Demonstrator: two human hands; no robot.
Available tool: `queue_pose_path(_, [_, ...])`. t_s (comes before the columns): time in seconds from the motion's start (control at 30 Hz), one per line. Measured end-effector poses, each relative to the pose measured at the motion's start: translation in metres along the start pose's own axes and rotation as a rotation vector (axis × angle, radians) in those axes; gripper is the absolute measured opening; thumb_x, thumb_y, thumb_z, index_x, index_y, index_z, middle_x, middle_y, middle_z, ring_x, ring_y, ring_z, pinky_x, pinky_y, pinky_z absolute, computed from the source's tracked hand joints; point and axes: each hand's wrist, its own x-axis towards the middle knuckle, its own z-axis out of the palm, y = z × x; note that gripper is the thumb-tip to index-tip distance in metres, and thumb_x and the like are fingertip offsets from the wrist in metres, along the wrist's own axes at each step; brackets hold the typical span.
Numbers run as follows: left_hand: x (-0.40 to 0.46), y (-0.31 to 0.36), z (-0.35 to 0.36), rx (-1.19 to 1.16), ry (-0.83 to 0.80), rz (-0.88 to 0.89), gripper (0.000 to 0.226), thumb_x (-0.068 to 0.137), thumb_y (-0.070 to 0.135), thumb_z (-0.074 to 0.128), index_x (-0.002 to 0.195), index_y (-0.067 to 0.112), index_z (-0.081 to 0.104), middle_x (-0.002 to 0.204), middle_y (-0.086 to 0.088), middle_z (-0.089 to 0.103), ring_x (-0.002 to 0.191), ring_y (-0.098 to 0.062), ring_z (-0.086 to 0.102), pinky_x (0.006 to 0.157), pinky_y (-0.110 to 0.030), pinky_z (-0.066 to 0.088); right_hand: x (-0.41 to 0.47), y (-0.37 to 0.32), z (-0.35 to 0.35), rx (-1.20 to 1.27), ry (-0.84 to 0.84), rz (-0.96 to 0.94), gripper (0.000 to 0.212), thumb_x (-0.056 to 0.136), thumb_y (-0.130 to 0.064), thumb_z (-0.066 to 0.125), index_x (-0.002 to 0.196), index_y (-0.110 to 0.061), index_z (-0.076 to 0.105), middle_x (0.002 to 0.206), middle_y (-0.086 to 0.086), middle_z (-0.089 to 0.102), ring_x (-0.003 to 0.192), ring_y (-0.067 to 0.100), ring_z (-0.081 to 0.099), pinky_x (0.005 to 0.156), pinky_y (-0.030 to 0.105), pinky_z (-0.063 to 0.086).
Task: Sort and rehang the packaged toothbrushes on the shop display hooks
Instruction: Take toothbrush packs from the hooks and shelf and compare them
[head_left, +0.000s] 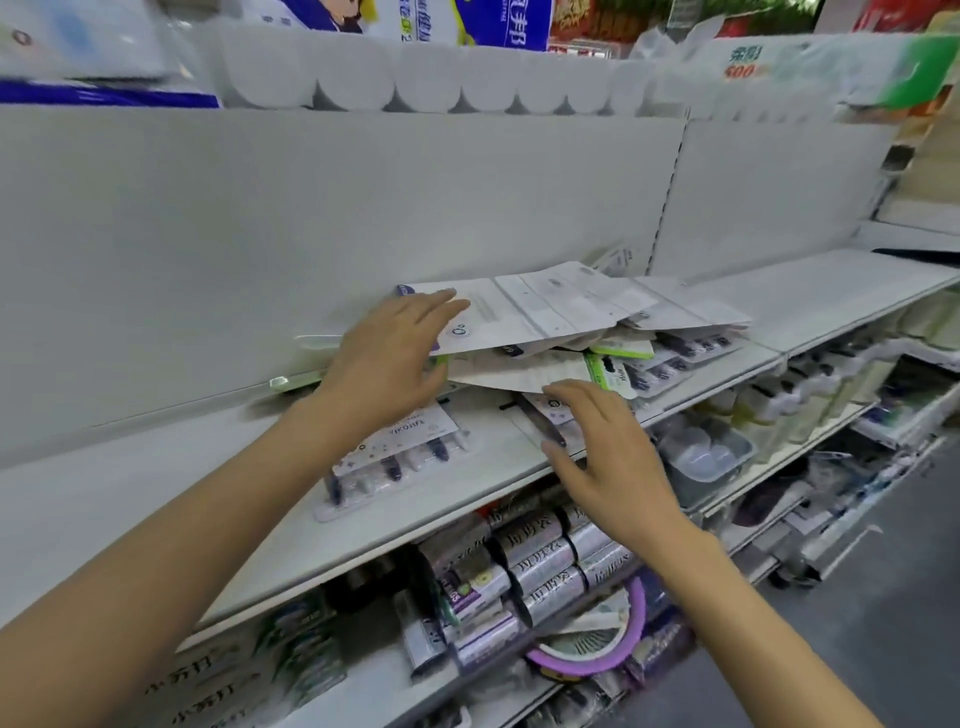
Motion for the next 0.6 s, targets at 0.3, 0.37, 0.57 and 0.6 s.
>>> queue_pose_path(0.3, [0.015,-0.015,0.026,0.056,0.142,0.23,0.049,0.077,0.004,0.078,0.122,0.02,0.071,0.122,0.0,0.072,0.103,-0.026,0.072,0.091,-0.043,0.053,0.047,0.011,-0.001,-0.07,0.17,-0.029,0.053,0.09,-0.014,0.067,0.14,-0.012,0.05,0.145,0.005,0.046,0.134,0.025,0.042,0.111,0.04,0.039])
queue_pose_path(0.37, [0.009,-0.014,0.021,0.066,0.186,0.291,0.04,0.086,0.013,0.069,0.124,0.025,0.07,0.124,0.005,0.071,0.104,-0.024,0.07,0.094,-0.039,0.051,0.061,0.007,0.003,-0.134,0.197,-0.071,0.056,0.086,-0.01,0.069,0.14,-0.01,0.052,0.146,0.006,0.049,0.136,0.027,0.043,0.114,0.039,0.036])
queue_pose_path(0.57, [-0.021,-0.009,-0.006,-0.04,0.304,0.332,0.035,0.102,0.038,0.043,0.123,0.031,0.07,0.126,0.015,0.068,0.108,-0.018,0.065,0.096,-0.03,0.038,0.085,-0.001,0.021,-0.133,0.308,-0.15,0.058,0.065,0.011,0.071,0.12,-0.01,0.069,0.121,0.004,0.071,0.111,0.03,0.065,0.093,0.041,0.051])
queue_pose_path(0.6, [-0.025,-0.01,-0.01,-0.074,0.329,0.308,0.037,0.103,0.043,0.043,0.127,0.029,0.068,0.131,0.015,0.065,0.114,-0.017,0.062,0.099,-0.032,0.04,0.086,-0.004,0.021,-0.13,0.348,-0.163,0.058,0.064,0.014,0.071,0.116,-0.011,0.071,0.116,0.003,0.073,0.106,0.029,0.067,0.089,0.039,0.051])
